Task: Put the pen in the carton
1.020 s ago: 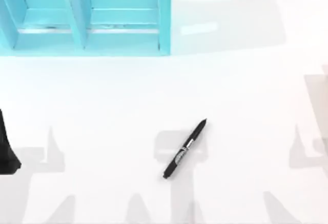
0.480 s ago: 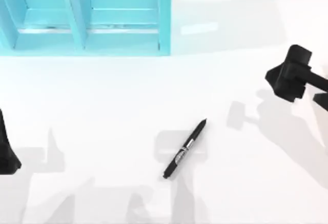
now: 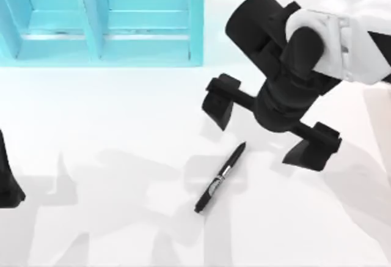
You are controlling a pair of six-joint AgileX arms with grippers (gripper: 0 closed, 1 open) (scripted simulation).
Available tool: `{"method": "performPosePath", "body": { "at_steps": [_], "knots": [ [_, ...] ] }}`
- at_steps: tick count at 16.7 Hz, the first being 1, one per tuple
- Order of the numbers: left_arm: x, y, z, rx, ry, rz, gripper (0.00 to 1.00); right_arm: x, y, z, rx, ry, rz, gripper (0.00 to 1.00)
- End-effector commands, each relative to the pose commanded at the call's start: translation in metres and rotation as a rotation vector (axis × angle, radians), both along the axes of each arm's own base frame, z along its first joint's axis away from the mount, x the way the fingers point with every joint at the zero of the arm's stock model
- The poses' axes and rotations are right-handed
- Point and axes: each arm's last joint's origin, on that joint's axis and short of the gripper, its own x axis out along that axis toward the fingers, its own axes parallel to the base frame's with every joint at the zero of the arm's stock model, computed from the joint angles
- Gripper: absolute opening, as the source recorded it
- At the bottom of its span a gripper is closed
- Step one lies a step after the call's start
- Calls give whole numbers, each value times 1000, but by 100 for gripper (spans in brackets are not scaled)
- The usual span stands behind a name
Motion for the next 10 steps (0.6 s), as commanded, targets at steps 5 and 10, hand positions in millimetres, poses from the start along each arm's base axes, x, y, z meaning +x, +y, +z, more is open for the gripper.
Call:
{"method": "performPosePath", "body": {
  "at_steps": [5, 10],
  "knots": [
    [0, 0, 0, 0, 0, 0, 100, 27, 35, -27, -58, 125, -99, 100],
    [0, 0, 0, 0, 0, 0, 100, 31, 39, -30, -60, 136, -115, 100]
  ]
}}
